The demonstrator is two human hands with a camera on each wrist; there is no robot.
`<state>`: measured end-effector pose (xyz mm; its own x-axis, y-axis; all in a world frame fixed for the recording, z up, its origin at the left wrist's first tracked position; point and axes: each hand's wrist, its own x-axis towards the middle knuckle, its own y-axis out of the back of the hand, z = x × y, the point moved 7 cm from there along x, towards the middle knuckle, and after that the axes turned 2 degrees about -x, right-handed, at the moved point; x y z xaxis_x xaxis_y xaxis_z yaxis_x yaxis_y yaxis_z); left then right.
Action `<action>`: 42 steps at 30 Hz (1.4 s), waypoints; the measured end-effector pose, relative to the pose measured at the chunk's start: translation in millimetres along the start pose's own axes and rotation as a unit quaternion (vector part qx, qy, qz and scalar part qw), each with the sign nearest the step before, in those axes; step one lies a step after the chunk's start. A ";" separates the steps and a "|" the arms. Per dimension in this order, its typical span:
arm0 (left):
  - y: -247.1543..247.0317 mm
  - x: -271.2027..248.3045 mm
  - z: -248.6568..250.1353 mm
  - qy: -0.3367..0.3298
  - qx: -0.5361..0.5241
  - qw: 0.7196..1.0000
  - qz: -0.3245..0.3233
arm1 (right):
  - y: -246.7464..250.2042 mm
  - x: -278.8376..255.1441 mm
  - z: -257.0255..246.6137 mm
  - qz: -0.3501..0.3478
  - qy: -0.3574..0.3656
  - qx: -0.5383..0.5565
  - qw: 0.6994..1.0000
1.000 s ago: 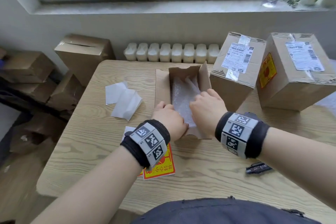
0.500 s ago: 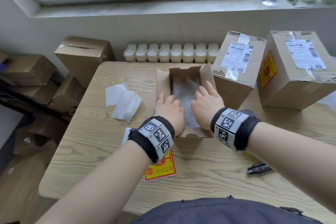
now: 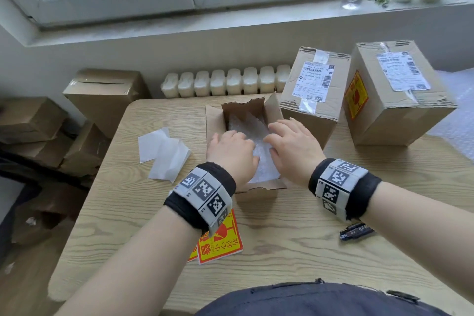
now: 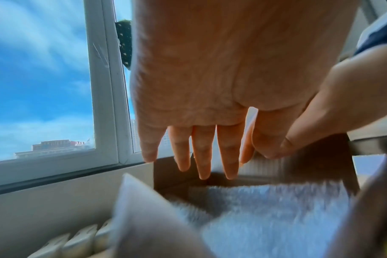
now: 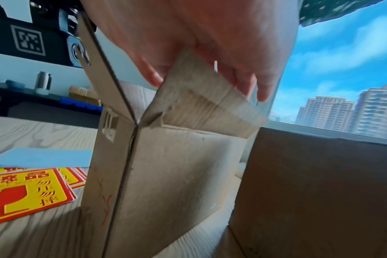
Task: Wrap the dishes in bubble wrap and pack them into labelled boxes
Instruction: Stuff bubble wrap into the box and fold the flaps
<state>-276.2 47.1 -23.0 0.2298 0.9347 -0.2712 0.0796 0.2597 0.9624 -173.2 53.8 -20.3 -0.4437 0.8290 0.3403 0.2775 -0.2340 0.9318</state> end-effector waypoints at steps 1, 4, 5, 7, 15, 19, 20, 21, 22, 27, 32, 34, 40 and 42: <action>6.2 0.4 6.0 -0.008 -0.006 1.000 0.012 | 8.1 -3.6 7.1 0.015 -0.016 0.024 0.999; 18.7 4.9 32.6 -0.038 -0.010 0.999 0.021 | 31.1 -20.3 40.9 0.027 -0.091 0.079 0.992; 21.9 7.8 43.5 -0.046 -0.006 0.999 0.021 | 35.8 -28.5 55.4 0.021 -0.118 0.086 0.989; 29.3 14.5 67.4 -0.059 0.004 0.998 0.024 | 44.3 -48.0 82.2 0.003 -0.163 0.076 0.984; 44.8 47.3 191.0 -0.139 0.012 0.990 0.020 | 68.4 -136.5 190.0 -0.080 -0.319 0.051 0.943; 24.3 61.3 254.4 -0.171 -0.033 0.982 -0.079 | 68.5 -189.6 258.0 -0.149 -0.414 0.063 0.896; 18.8 64.4 269.3 -0.178 -0.036 0.979 -0.097 | 66.0 -203.6 275.7 -0.163 -0.438 0.070 0.881; 13.5 67.6 282.8 -0.181 -0.031 0.977 -0.110 | 63.2 -216.3 292.7 -0.173 -0.458 0.076 0.869; 8.9 70.6 295.2 -0.182 -0.024 0.976 -0.121 | 59.3 -227.5 309.0 -0.182 -0.470 0.079 0.860; -6.2 86.0 345.9 -0.175 -0.016 0.971 -0.164 | 36.5 -260.4 370.1 -0.256 -0.476 0.066 0.839; -1.2 95.7 378.1 -0.160 -0.019 0.974 -0.161 | 8.2 -277.9 400.8 -0.324 -0.476 0.065 0.815; -2.4 101.4 384.4 -0.151 -0.022 0.975 -0.160 | 5.4 -278.9 405.3 -0.309 -0.475 0.055 0.822; -10.1 115.8 394.6 -0.119 -0.060 0.978 -0.163 | 44.8 -264.0 414.6 -0.084 -0.468 0.101 0.874; -11.1 123.1 391.8 -0.097 -0.112 0.978 -0.150 | 66.2 -252.5 407.1 0.016 -0.443 0.175 0.879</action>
<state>131.2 64.1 -72.9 0.4097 0.7503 -0.5188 -0.0373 0.5821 0.8123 304.0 35.8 -96.0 0.3636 0.9315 -0.0104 0.5924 -0.2226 0.7743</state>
